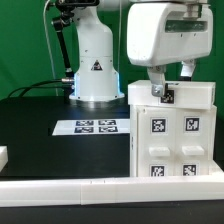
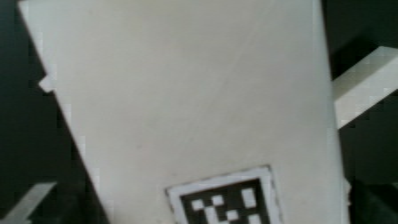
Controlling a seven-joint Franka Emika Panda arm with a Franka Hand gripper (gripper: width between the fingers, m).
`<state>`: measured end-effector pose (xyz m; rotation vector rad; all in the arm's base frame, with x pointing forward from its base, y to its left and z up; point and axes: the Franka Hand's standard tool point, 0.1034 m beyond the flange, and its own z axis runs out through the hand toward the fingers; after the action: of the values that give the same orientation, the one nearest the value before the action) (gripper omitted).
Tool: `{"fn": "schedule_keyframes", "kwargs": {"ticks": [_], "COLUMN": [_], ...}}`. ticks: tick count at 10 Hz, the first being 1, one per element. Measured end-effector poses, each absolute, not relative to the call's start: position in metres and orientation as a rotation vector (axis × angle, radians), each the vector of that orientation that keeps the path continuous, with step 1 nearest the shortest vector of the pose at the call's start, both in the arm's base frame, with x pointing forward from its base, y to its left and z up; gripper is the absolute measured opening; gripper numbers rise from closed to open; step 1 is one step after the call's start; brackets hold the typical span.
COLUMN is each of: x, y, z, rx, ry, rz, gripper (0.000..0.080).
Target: Assemble cabinet
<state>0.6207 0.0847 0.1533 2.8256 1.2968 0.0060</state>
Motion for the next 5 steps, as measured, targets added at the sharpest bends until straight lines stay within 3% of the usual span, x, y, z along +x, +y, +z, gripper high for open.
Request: {"fn": "schedule_keyframes", "kwargs": {"ticks": [1,5], "x": [0.6215,0.6214], "y": [0.0805,0.0795], "z": [0.1536,0.1533], "rx": [2.830,2.953], "ry": [1.288,0.976], "rz": [0.006,0.011], "gripper": [0.0555,0.0556]}}
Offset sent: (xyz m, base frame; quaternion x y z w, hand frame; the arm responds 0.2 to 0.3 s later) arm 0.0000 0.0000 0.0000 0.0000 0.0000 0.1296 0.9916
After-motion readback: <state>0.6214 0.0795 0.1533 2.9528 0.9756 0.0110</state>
